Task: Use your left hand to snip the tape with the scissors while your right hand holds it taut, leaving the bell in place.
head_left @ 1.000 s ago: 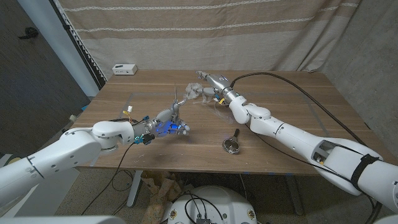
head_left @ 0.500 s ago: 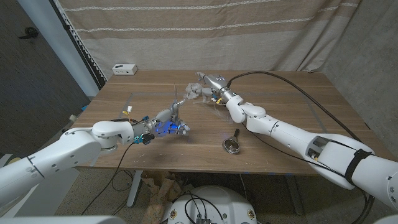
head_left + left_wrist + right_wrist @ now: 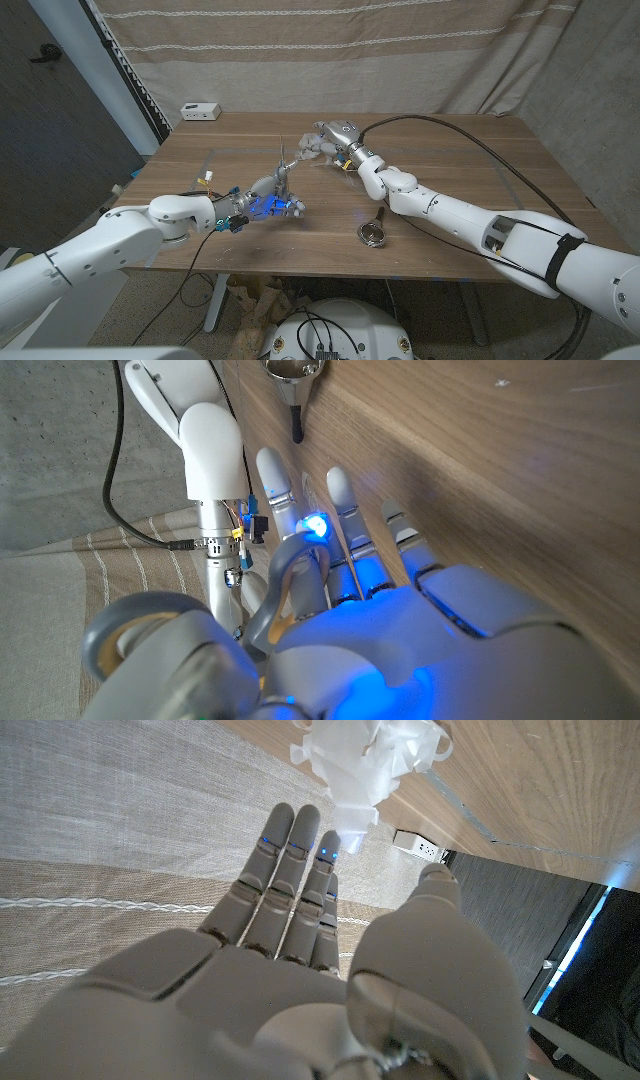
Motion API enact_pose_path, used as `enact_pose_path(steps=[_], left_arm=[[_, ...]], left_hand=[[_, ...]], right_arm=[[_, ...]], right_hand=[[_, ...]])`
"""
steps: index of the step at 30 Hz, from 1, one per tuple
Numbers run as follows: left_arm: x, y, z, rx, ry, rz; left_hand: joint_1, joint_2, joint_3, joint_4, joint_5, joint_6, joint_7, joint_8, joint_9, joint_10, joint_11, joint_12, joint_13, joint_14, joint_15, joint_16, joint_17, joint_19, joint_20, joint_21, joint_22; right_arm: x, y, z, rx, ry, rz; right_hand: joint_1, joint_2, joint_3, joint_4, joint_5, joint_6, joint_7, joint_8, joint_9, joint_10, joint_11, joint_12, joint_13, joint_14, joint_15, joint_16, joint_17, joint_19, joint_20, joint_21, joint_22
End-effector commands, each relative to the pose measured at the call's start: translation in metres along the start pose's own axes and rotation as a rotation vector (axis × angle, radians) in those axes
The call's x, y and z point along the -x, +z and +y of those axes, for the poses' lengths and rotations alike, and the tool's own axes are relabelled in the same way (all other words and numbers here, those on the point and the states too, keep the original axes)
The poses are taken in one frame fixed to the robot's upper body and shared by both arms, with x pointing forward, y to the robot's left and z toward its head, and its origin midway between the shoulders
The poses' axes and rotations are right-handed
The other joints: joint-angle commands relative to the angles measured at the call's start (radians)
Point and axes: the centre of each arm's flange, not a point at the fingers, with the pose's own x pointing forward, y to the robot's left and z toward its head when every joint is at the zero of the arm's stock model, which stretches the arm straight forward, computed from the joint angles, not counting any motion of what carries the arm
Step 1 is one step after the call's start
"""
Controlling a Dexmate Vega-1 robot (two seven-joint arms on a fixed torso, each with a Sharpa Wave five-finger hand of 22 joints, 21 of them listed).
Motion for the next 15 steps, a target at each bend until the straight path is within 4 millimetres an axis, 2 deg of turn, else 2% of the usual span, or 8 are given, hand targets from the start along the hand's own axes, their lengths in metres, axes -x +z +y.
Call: enact_pose_path(steps=[1,2,3,5,7,12,14,15], left_arm=[[0.0013,-0.0012,-0.0033,0.005,-0.001,0.0],[0.0013,-0.0016,-0.0035,0.008,-0.002,-0.001],[0.0012,-0.0017,-0.0035,0.007,0.0,-0.001],[0.001,-0.0017,-0.0037,0.006,-0.004,-0.002],[0.0006,-0.0015,-0.0037,0.005,-0.005,-0.003],[0.0001,-0.0014,-0.0035,0.005,-0.009,-0.005],[0.0003,-0.0016,-0.0033,0.005,-0.003,-0.005],[0.0005,-0.0017,-0.0032,0.008,-0.007,-0.005]], left_hand=[[-0.029,-0.041,-0.082,0.061,0.007,-0.024,0.03,-0.001,0.003,0.022,-0.007,0.036,0.068,-0.003,-0.01,0.007,0.001,-0.001,-0.002,0.001,0.003],[-0.029,-0.041,-0.082,0.061,0.007,-0.025,0.03,-0.001,0.004,0.023,-0.009,0.036,0.068,-0.002,-0.012,0.007,0.0,-0.001,-0.003,0.001,0.003],[-0.029,-0.041,-0.082,0.061,0.007,-0.024,0.031,-0.001,0.004,0.024,-0.009,0.037,0.068,-0.002,-0.011,0.006,-0.001,0.0,-0.002,0.001,0.003],[-0.029,-0.041,-0.082,0.061,0.007,-0.025,0.03,-0.001,0.005,0.022,-0.008,0.036,0.068,-0.003,-0.011,0.008,0.0,0.0,-0.002,0.001,0.003],[-0.029,-0.041,-0.082,0.061,0.008,-0.023,0.031,-0.002,0.004,0.023,-0.007,0.036,0.068,-0.003,-0.011,0.008,0.0,0.0,-0.002,0.001,0.003],[-0.029,-0.04,-0.082,0.06,0.009,-0.019,0.031,-0.001,0.004,0.027,-0.011,0.037,0.069,-0.001,-0.012,0.01,-0.002,-0.001,-0.003,0.001,0.003],[-0.029,-0.04,-0.082,0.06,0.009,-0.019,0.031,-0.002,0.003,0.026,-0.009,0.037,0.069,-0.002,-0.012,0.01,-0.003,0.0,-0.002,0.001,0.003],[-0.029,-0.04,-0.082,0.06,0.009,-0.018,0.032,-0.003,0.003,0.027,-0.009,0.037,0.069,0.0,-0.011,0.01,-0.005,0.0,-0.002,0.001,0.003]], right_arm=[[-0.0026,0.0005,0.0053,0.062,-0.072,0.054],[-0.0024,0.0005,0.0052,0.07,-0.077,0.056],[-0.0023,0.0004,0.0052,0.078,-0.078,0.057],[-0.0017,0.0007,0.0052,0.095,-0.088,0.061],[-0.0016,0.001,0.0055,0.101,-0.084,0.069],[0.0007,0.0061,0.0087,0.182,-0.092,0.032],[0.0025,0.0085,0.0092,0.187,-0.096,0.025],[0.0025,0.0091,0.0098,0.195,-0.091,0.023]], right_hand=[[0.002,-0.006,0.001,-0.001,-0.005,-0.024,0.005,-0.015,0.001,0.026,-0.001,0.005,0.003,0.012,-0.131,0.013,0.006,0.008,-0.078,0.015,0.004],[0.004,-0.007,0.002,-0.003,-0.006,-0.038,0.0,-0.023,0.001,0.031,-0.005,0.007,0.007,0.013,-0.131,0.016,0.007,0.007,-0.077,0.018,0.004],[0.007,-0.008,0.003,-0.006,-0.008,-0.057,-0.016,-0.032,0.001,0.035,-0.007,0.009,0.011,0.014,-0.13,0.019,0.008,0.007,-0.077,0.021,0.005],[0.008,-0.013,0.002,-0.009,-0.011,-0.079,-0.019,-0.043,0.002,0.055,0.003,0.019,0.021,0.008,-0.129,0.02,0.01,0.006,-0.077,0.027,0.005],[0.005,-0.017,0.0,-0.009,-0.013,-0.104,-0.035,-0.053,0.004,0.04,0.006,0.016,0.03,-0.001,-0.127,0.02,0.011,0.001,-0.077,0.03,0.005],[0.008,-0.018,0.003,-0.013,-0.016,-0.074,-0.052,-0.042,0.006,0.063,0.004,0.037,0.051,-0.007,-0.126,0.023,0.013,-0.001,-0.076,0.039,0.005],[0.007,-0.017,0.003,-0.013,-0.018,-0.065,-0.064,-0.041,0.008,0.098,-0.005,0.066,0.07,-0.009,-0.126,0.018,0.009,0.007,-0.081,0.05,0.004],[0.007,-0.016,0.004,-0.013,-0.019,-0.066,-0.067,-0.042,0.008,0.09,-0.008,0.068,0.077,-0.009,-0.127,0.016,0.008,0.012,-0.083,0.054,0.004]])
